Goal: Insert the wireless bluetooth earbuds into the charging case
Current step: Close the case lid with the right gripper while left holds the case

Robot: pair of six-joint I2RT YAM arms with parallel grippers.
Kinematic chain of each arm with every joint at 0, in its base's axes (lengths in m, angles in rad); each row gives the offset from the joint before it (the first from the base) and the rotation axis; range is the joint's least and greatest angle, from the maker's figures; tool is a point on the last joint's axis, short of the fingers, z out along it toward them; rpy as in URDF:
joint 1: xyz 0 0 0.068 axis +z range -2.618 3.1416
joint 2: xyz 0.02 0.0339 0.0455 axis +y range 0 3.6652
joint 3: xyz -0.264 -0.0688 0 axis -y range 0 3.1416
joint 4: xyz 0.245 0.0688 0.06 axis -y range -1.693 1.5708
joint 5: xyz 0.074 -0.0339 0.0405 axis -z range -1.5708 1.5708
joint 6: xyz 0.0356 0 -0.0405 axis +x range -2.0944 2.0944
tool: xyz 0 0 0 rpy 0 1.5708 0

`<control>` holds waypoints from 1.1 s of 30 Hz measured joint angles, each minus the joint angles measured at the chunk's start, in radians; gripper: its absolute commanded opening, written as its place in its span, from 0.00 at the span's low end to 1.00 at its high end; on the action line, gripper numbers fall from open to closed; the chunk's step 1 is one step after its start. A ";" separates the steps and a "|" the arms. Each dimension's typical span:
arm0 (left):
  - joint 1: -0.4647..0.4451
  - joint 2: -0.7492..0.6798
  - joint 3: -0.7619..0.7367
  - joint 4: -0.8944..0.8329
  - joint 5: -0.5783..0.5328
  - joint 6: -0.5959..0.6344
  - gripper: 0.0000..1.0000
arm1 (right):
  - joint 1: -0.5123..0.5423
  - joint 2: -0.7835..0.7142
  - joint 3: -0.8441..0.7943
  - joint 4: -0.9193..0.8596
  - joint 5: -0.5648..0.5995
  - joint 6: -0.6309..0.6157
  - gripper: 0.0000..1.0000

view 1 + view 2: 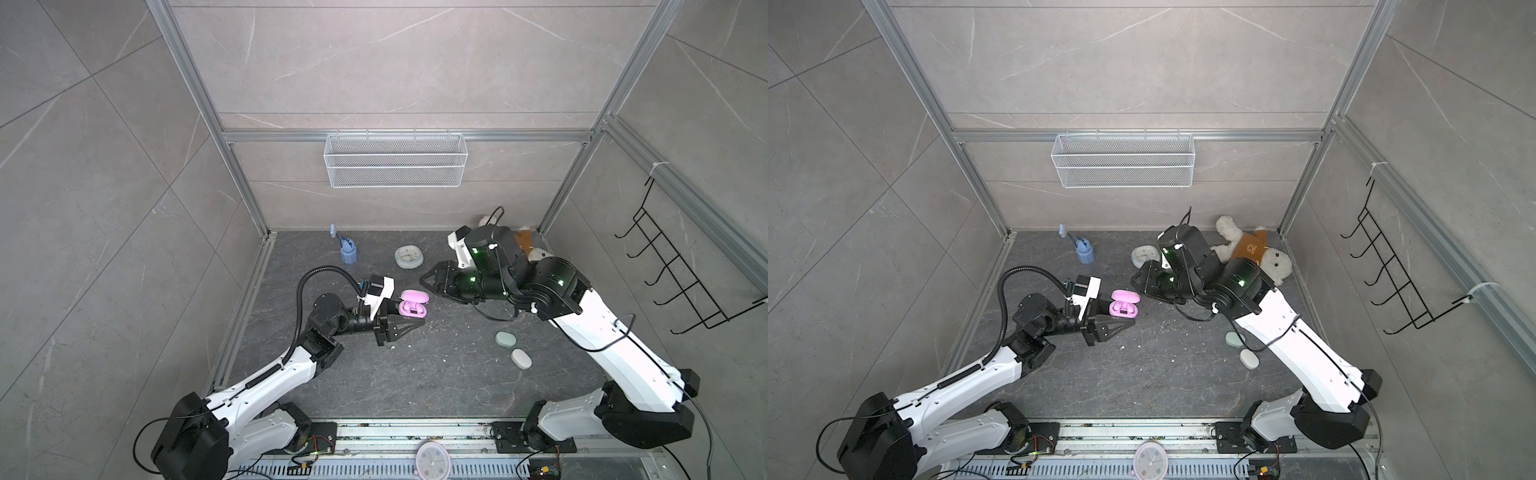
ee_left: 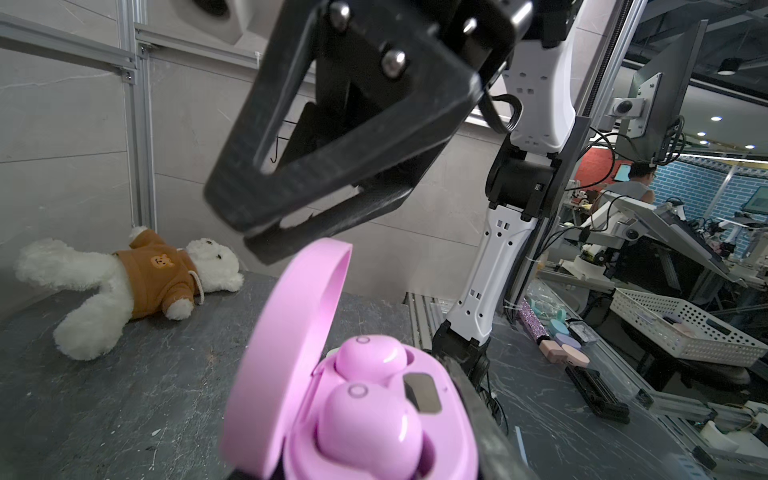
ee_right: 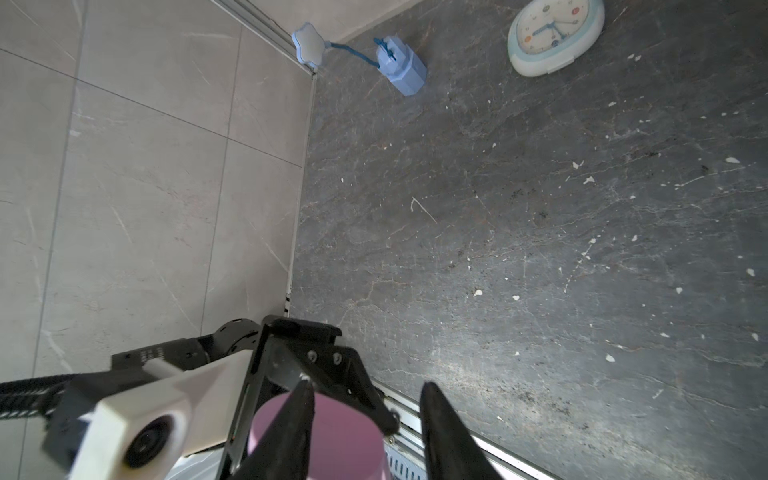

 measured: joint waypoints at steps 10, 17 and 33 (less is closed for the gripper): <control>0.000 -0.006 0.000 -0.024 -0.001 0.006 0.08 | 0.055 -0.018 -0.037 0.014 -0.080 -0.008 0.38; -0.001 -0.012 0.000 -0.046 0.024 0.011 0.08 | 0.095 -0.039 -0.062 0.006 -0.051 -0.007 0.44; -0.005 -0.116 0.080 -0.501 -0.011 0.203 0.08 | 0.024 -0.128 -0.204 0.029 -0.171 0.088 0.80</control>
